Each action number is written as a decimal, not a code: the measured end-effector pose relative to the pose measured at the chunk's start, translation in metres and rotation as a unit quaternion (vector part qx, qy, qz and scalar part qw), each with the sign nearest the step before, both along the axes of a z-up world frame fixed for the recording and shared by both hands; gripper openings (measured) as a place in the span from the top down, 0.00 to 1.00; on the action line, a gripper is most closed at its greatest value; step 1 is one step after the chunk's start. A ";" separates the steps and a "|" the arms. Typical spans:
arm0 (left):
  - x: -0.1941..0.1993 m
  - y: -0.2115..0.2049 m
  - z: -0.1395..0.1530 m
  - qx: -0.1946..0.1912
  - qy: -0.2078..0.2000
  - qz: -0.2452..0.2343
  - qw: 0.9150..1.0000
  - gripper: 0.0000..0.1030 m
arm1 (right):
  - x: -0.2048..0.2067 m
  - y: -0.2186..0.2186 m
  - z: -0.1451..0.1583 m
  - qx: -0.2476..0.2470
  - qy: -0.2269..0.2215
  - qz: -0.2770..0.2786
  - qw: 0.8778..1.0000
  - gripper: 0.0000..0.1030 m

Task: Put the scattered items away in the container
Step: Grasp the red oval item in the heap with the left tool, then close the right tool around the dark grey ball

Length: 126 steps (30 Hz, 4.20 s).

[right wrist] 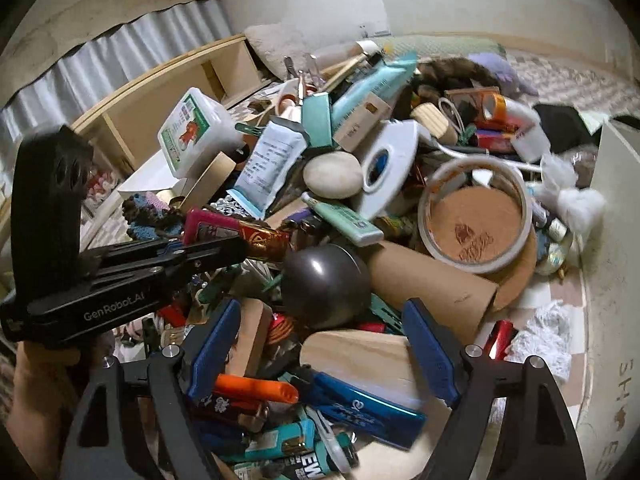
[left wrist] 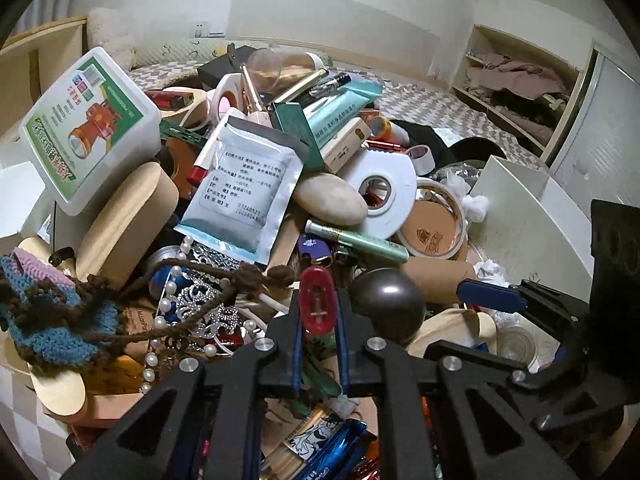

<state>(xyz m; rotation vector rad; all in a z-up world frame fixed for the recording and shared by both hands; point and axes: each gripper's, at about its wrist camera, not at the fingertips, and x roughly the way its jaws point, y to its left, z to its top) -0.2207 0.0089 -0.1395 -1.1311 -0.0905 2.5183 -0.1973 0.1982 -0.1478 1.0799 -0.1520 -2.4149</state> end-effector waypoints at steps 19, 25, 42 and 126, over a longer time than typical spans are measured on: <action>-0.003 -0.036 0.019 0.048 0.029 0.043 0.997 0.87 | 0.013 -0.081 -0.029 0.314 0.129 0.042 0.940 0.45; -0.003 -0.036 0.018 0.051 0.025 0.043 0.997 0.87 | 0.005 -0.087 -0.032 0.326 0.135 0.042 0.935 0.44; -0.002 -0.030 0.016 0.047 0.021 0.033 0.998 0.87 | -0.007 -0.033 -0.002 0.132 0.065 0.000 0.989 0.45; 0.010 -0.003 0.042 0.055 0.054 -0.002 0.997 0.87 | -0.008 0.014 0.043 -0.052 0.034 -0.075 0.995 0.43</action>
